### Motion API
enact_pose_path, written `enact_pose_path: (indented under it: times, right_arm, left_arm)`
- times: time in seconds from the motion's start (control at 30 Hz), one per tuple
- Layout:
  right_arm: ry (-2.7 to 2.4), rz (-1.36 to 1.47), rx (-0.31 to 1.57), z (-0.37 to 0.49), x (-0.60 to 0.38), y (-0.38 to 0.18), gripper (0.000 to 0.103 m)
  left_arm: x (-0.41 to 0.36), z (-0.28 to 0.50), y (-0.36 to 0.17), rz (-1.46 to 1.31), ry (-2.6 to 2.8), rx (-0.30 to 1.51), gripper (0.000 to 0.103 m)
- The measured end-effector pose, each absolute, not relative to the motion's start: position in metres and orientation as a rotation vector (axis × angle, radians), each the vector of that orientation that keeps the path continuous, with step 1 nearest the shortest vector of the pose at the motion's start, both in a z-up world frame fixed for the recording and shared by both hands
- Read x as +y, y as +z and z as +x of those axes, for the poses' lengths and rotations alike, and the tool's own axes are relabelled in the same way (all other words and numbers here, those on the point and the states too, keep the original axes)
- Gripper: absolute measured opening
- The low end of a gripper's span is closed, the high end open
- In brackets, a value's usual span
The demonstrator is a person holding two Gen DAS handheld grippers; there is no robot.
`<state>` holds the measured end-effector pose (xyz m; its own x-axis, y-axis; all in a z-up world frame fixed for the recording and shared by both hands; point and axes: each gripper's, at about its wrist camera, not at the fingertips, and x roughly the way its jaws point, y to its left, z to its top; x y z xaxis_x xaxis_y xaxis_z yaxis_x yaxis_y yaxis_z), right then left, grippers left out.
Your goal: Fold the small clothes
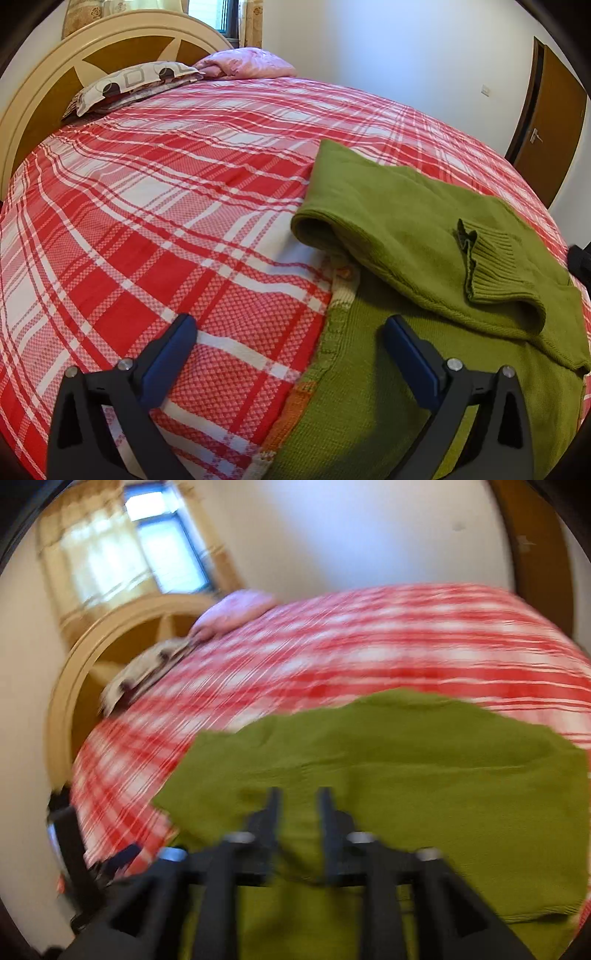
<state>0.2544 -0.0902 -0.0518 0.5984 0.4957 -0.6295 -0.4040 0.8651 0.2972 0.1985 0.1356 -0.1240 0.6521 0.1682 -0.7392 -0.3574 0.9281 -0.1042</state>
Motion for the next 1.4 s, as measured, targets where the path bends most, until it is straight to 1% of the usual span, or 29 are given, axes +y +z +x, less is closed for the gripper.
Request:
enact_pose_path:
  times: [0.03, 0.13, 0.23, 0.4, 0.5, 0.53, 0.57, 0.6, 0.63, 0.7, 0.8, 0.97, 1.17, 1.23, 1.3, 1.4]
  right_arm:
    - [0.534, 0.093, 0.764, 0.251, -0.083, -0.053, 0.069]
    - [0.514, -0.033, 0.776, 0.244, -0.068, -0.057, 0.069]
    - [0.416, -0.268, 0.738, 0.239, -0.050, -0.064, 0.069]
    - [0.398, -0.558, 0.751, 0.246, -0.020, -0.094, 0.069]
    - [0.394, -0.620, 0.698, 0.250, -0.007, -0.096, 0.068]
    - [0.399, -0.605, 0.706, 0.254, -0.007, -0.094, 0.064]
    - [0.422, -0.559, 0.730, 0.259, -0.006, -0.091, 0.037]
    - [0.430, -0.506, 0.757, 0.265, -0.007, -0.088, 0.013]
    - [0.413, -0.463, 0.767, 0.268, -0.010, -0.084, 0.012]
    - [0.400, -0.376, 0.752, 0.269, -0.019, -0.076, 0.006]
    - [0.375, -0.143, 0.756, 0.276, -0.059, -0.060, 0.006]
    - [0.268, 0.138, 0.751, 0.281, -0.127, -0.055, 0.006]
    - [0.115, 0.358, 0.742, 0.267, -0.207, -0.074, 0.006]
    - [0.091, 0.428, 0.775, 0.261, -0.229, -0.090, 0.006]
    - [0.112, 0.484, 0.819, 0.258, -0.236, -0.107, 0.006]
    - [0.148, 0.517, 0.808, 0.249, -0.241, -0.113, 0.007]
  left_arm:
    - [0.135, 0.199, -0.124, -0.251, 0.302, 0.808, 0.103]
    - [0.135, 0.198, -0.124, -0.252, 0.300, 0.807, 0.103]
    - [0.136, 0.199, -0.124, -0.251, 0.302, 0.807, 0.103]
    - [0.137, 0.197, -0.124, -0.268, 0.292, 0.799, 0.103]
    - [0.137, 0.196, -0.124, -0.272, 0.289, 0.792, 0.103]
    - [0.137, 0.196, -0.124, -0.273, 0.289, 0.790, 0.103]
    - [0.137, 0.196, -0.124, -0.273, 0.288, 0.789, 0.103]
    - [0.138, 0.195, -0.124, -0.275, 0.287, 0.788, 0.103]
    - [0.138, 0.195, -0.124, -0.277, 0.285, 0.786, 0.103]
    - [0.139, 0.194, -0.124, -0.285, 0.279, 0.781, 0.103]
    - [0.140, 0.193, -0.124, -0.293, 0.274, 0.776, 0.103]
    - [0.141, 0.193, -0.124, -0.289, 0.276, 0.777, 0.103]
    - [0.140, 0.193, -0.125, -0.284, 0.279, 0.780, 0.103]
    - [0.140, 0.193, -0.125, -0.281, 0.280, 0.782, 0.103]
    - [0.140, 0.194, -0.125, -0.279, 0.283, 0.783, 0.103]
    - [0.139, 0.195, -0.125, -0.268, 0.289, 0.790, 0.103]
